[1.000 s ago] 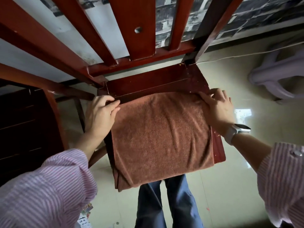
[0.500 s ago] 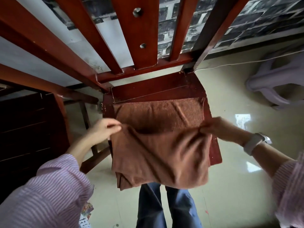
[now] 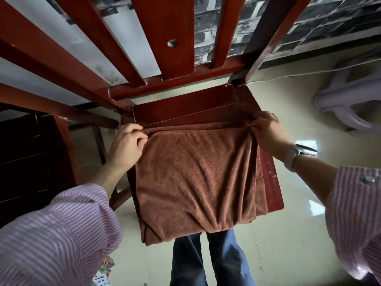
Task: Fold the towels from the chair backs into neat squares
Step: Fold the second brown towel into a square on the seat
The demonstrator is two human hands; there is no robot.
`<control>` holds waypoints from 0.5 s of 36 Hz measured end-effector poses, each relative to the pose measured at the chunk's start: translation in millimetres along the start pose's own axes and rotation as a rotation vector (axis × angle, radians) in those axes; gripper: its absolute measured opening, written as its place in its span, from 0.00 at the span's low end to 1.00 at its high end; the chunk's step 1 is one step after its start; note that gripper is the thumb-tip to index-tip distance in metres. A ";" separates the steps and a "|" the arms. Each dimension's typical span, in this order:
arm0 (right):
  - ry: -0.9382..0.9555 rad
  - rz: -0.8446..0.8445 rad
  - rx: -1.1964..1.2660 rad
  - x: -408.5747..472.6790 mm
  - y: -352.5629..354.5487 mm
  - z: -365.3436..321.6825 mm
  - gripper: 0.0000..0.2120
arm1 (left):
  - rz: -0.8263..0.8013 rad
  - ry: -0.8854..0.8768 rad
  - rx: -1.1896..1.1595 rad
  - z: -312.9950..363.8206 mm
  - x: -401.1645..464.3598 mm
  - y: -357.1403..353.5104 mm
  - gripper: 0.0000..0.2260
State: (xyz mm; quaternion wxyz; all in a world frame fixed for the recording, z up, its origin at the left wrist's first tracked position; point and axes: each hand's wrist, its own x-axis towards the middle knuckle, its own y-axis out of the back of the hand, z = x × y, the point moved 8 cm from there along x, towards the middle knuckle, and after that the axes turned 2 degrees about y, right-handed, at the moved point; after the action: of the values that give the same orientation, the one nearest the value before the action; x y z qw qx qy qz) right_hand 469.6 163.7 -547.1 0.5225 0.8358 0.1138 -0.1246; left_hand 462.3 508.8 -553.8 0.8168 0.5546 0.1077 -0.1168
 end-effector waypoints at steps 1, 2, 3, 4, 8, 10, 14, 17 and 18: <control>0.021 -0.011 -0.012 -0.2 -0.5 -1.9 0.09 | 0.005 0.008 -0.002 0.0 0.7 1.1 0.06; 0.041 -0.021 -0.017 -0.3 -1.2 -3.7 0.08 | 0.008 0.016 -0.009 0.4 1.8 2.4 0.06; 0.052 -0.024 -0.014 -0.3 -1.3 -5.1 0.08 | 0.007 0.027 -0.024 0.9 3.5 3.8 0.07; 0.053 -0.018 -0.005 -0.3 -0.8 -5.7 0.08 | 0.005 0.042 -0.048 0.9 5.1 5.4 0.07; 0.039 0.026 0.029 -5.3 6.8 -8.0 0.08 | 0.020 0.086 -0.145 -2.0 5.5 16.7 0.07; 0.019 0.037 0.031 -12.2 13.2 -7.2 0.08 | 0.031 0.104 -0.176 -3.7 1.0 24.6 0.07; 0.017 -0.016 0.005 -31.6 27.4 -3.8 0.09 | 0.054 0.100 -0.233 4.6 -15.2 46.4 0.06; 0.057 -0.035 -0.042 -49.5 49.9 -7.4 0.08 | 0.083 0.055 -0.250 20.2 -30.5 69.1 0.06; 0.062 -0.040 -0.055 -56.3 58.8 -9.1 0.08 | 0.089 0.046 -0.258 25.7 -36.3 78.1 0.05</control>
State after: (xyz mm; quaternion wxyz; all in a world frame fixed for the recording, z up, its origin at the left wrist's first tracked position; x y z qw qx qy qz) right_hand 436.1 143.3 -475.2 0.5390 0.8221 0.1500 -0.1056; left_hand 453.2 515.4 -464.6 0.8830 0.4518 0.1159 -0.0529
